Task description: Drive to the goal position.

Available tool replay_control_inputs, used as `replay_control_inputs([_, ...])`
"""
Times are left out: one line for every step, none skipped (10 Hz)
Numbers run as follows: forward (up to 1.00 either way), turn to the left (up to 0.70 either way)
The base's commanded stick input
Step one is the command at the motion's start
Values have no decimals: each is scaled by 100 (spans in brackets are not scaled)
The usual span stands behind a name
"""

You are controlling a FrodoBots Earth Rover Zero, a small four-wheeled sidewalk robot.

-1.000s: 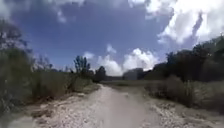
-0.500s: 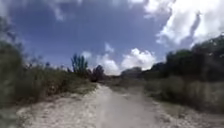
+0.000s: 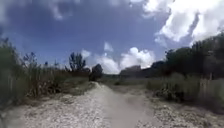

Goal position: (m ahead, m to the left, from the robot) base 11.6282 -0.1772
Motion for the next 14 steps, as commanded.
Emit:
replay_control_inputs([100, 0])
replay_control_inputs([100, 0])
replay_control_inputs([100, 0])
replay_control_inputs([100, 0])
replay_control_inputs([100, 0])
replay_control_inputs([100, 0])
replay_control_inputs([100, 0])
replay_control_inputs([100, 0])
replay_control_inputs([100, 0])
replay_control_inputs([100, 0])
replay_control_inputs([100, 0])
replay_control_inputs([100, 0])
replay_control_inputs([100, 0])
replay_control_inputs([100, 0])
